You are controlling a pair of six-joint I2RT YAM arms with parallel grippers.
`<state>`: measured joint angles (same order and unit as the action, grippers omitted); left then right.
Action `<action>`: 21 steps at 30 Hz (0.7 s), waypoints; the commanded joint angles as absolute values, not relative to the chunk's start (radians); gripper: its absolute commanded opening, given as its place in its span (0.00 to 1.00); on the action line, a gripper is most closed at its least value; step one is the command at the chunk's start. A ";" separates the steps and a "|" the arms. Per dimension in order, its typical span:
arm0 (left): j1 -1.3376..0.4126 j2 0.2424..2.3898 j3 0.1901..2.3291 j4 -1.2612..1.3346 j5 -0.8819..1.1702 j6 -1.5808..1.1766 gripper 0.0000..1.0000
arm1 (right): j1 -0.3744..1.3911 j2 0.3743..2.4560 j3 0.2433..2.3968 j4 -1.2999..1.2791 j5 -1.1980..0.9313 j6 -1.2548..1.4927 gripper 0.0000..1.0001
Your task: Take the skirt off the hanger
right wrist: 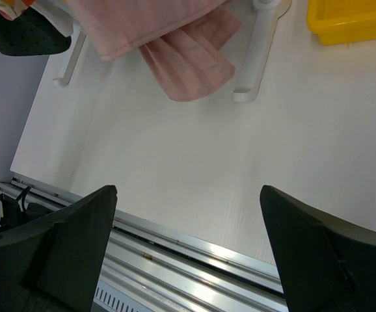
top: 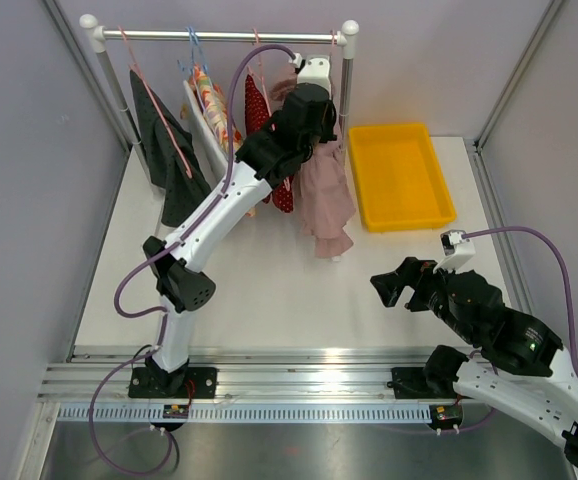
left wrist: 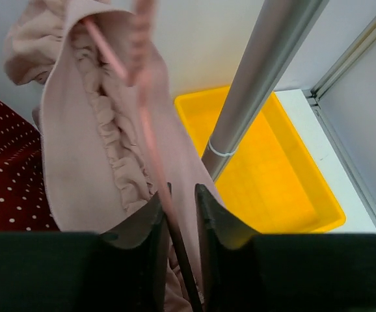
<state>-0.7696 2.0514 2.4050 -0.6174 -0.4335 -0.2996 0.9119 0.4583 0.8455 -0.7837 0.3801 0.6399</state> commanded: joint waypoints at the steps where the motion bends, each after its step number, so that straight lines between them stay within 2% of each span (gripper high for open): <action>1: -0.772 2.002 2.430 -0.517 -0.480 -0.302 0.09 | 0.919 0.456 0.842 -0.759 0.379 0.637 1.00; 3: -0.772 1.984 2.431 -0.525 -0.486 -0.293 0.00 | 0.917 0.462 0.845 -0.756 0.380 0.632 0.99; 7: -0.773 1.947 2.425 -0.543 -0.494 -0.282 0.00 | 0.917 0.512 0.902 -0.717 0.388 0.574 0.99; 10: -0.778 1.907 2.418 -0.545 -0.502 -0.294 0.00 | 0.919 0.703 1.026 -0.678 0.377 0.502 1.00; 16: -0.795 1.845 2.433 -0.549 -0.525 -0.293 0.00 | 0.920 1.127 1.435 -0.657 0.338 0.399 0.99; 19: -0.796 1.830 2.444 -0.571 -0.526 -0.302 0.00 | 0.920 1.234 1.606 -0.605 0.304 0.402 1.00; 21: -0.796 1.822 2.442 -0.581 -0.522 -0.307 0.00 | 0.922 1.270 1.640 -0.568 0.295 0.419 0.99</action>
<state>-0.7940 1.8851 2.3955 -0.6498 -0.4843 -0.2996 0.9134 1.2507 1.5494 -0.6487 0.3275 0.4416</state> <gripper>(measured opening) 0.028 0.993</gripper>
